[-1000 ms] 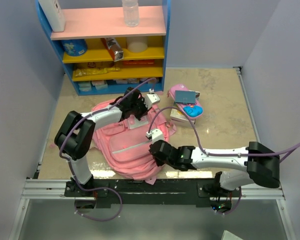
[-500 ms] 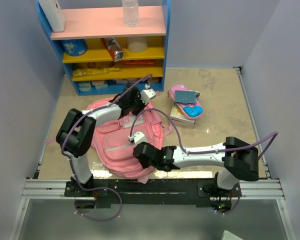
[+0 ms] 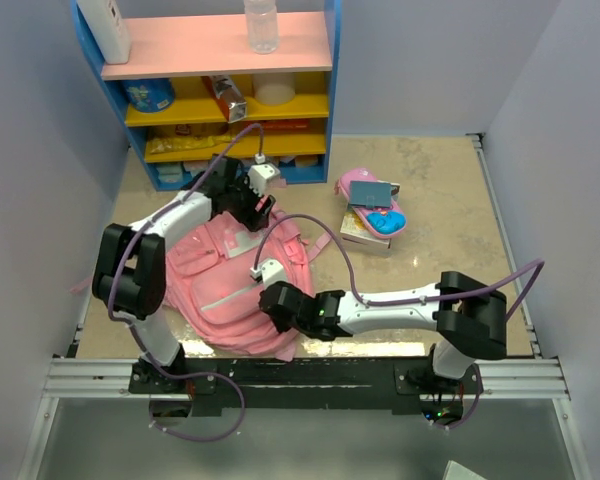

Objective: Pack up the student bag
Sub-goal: Unzip the student bag at the center of the board.

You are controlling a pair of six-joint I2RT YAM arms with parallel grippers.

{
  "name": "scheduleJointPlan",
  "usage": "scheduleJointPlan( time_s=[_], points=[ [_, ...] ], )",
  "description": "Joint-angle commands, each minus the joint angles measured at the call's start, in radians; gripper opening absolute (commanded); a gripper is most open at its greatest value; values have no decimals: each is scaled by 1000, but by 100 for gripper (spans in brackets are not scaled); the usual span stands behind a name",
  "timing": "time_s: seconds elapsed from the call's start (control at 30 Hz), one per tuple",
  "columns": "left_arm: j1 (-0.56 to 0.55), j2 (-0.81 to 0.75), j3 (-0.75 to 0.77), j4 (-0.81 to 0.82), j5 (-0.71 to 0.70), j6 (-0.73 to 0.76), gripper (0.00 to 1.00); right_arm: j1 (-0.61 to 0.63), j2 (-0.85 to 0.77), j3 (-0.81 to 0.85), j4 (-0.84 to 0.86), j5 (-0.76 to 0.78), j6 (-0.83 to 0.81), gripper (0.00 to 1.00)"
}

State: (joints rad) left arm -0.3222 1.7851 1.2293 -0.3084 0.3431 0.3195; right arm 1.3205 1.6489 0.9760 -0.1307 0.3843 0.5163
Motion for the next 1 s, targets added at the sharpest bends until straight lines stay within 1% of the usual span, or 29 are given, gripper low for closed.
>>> scheduleJointPlan(
  time_s=[0.0,0.03,0.1,0.13,0.17,0.2,0.23,0.3,0.33,0.4,0.43,0.47,0.57,0.6,0.63,0.7,0.73,0.87,0.9,0.93,0.97],
  points=[
    [109,-145,72,-230,220,85,77,-17,-12,-5,22,30,16,0],
    [126,-168,68,-265,247,130,78,-18,-14,-7,23,31,17,0],
    [173,-228,41,-310,255,203,79,-26,-12,-7,22,36,21,0],
    [184,-246,23,-349,231,290,78,-29,-12,-7,23,39,22,0],
    [208,-278,1,-368,220,340,79,-38,-11,-7,25,36,22,0],
    [219,-292,-49,-394,218,395,78,-41,-11,-7,25,37,22,0],
    [233,-305,-75,-456,226,509,78,-47,-9,-5,26,36,22,0],
    [273,-345,-150,-510,229,611,76,-67,-9,-5,31,33,22,0],
    [285,-352,-171,-553,223,695,75,-75,-9,-8,36,28,25,0],
    [322,-359,-203,-602,215,756,73,-101,-12,-11,46,12,22,0],
    [322,-355,-209,-609,212,791,72,-106,-14,-11,49,7,16,0],
    [354,-340,-215,-601,202,790,71,-115,-14,-10,51,7,13,0],
    [357,-334,-254,-493,145,731,69,-129,-12,0,43,8,2,0],
    [356,-339,-280,-421,140,713,68,-132,-12,1,40,10,-1,0],
    [354,-343,-290,-394,155,690,69,-136,-12,1,42,11,-4,0],
    [331,-349,-313,-326,158,658,70,-153,-11,1,43,10,-6,0],
    [296,-349,-320,-305,151,626,70,-161,-12,0,42,8,-6,0],
    [223,-342,-376,-213,125,560,70,-175,-12,4,46,-2,-13,0],
    [210,-339,-390,-158,119,518,70,-175,-8,6,46,-5,-13,0],
    [195,-334,-402,-129,113,489,70,-175,-5,10,49,-4,-19,0],
    [190,-322,-425,-97,114,459,65,-172,0,12,48,-21,-22,0]
  ],
)
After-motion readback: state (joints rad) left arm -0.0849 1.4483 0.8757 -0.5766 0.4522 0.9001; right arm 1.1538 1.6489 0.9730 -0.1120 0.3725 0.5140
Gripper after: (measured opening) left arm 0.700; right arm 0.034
